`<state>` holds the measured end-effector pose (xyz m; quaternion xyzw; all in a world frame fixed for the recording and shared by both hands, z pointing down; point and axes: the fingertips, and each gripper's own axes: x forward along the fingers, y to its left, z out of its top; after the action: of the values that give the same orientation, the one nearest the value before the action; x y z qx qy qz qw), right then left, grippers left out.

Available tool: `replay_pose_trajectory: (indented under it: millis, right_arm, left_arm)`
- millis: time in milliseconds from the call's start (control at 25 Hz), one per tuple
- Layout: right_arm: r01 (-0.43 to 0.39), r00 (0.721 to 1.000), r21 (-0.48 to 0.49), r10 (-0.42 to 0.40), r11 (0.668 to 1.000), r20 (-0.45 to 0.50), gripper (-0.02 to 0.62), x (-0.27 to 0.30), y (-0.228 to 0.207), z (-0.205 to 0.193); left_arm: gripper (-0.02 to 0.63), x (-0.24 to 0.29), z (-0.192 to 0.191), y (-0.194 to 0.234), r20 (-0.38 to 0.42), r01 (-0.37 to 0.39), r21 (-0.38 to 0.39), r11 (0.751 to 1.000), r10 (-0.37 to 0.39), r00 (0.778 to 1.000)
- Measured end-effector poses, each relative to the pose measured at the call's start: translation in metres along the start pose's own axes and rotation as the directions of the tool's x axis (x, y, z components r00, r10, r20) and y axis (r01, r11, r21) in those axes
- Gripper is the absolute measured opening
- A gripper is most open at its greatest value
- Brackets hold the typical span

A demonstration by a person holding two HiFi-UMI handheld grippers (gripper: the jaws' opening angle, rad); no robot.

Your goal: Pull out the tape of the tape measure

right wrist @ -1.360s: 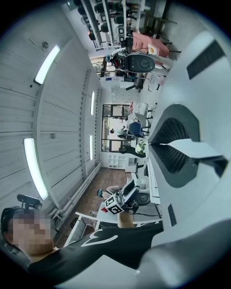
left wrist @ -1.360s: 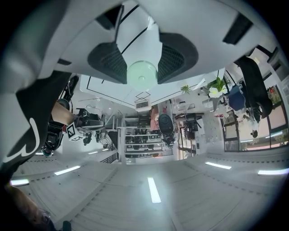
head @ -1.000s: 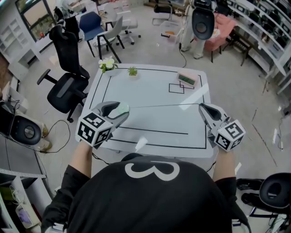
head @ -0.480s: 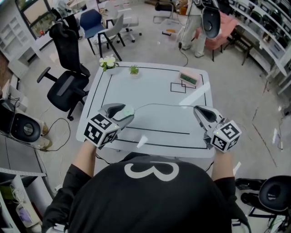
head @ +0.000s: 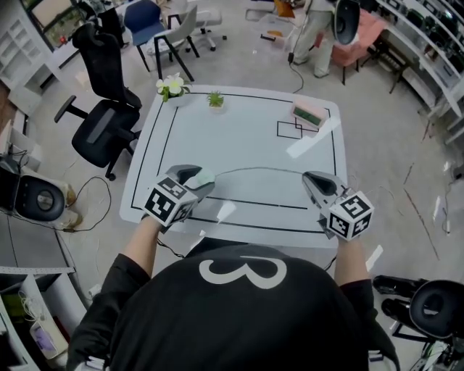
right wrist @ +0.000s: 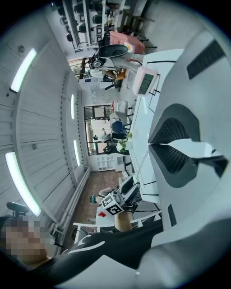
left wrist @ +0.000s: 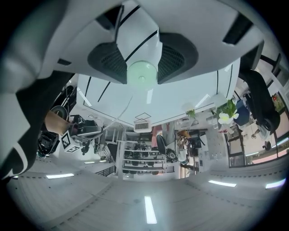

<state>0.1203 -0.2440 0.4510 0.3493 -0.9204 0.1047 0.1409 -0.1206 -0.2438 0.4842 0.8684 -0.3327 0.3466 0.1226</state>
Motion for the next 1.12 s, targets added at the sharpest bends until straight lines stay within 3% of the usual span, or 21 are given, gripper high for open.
replay_pose_trajectory:
  millis: [400, 640, 840, 1120]
  right_arm:
    - [0.133, 0.971, 0.072, -0.116, 0.988, -0.210, 0.018, 0.046, -0.027, -0.073]
    - [0.210, 0.932, 0.113, -0.164, 0.971, -0.322, 0.018, 0.060, -0.021, -0.108]
    - [0.262, 0.901, 0.141, -0.190, 0.955, -0.389, 0.020, 0.061, -0.011, -0.124]
    - [0.284, 0.880, 0.140, -0.199, 0.949, -0.432, 0.025, 0.064, -0.005, -0.132]
  left_arm:
    - [0.213, 0.053, -0.044, 0.021, -0.125, 0.054, -0.051, 0.997, -0.060, 0.990]
    - [0.213, 0.072, -0.066, 0.025, -0.180, 0.064, 0.005, 0.998, -0.062, 0.982]
    - [0.213, 0.076, -0.083, 0.024, -0.207, 0.092, 0.004, 0.996, -0.089, 0.974]
    - [0.215, 0.080, -0.081, 0.027, -0.210, 0.095, 0.027, 0.995, -0.087, 0.974]
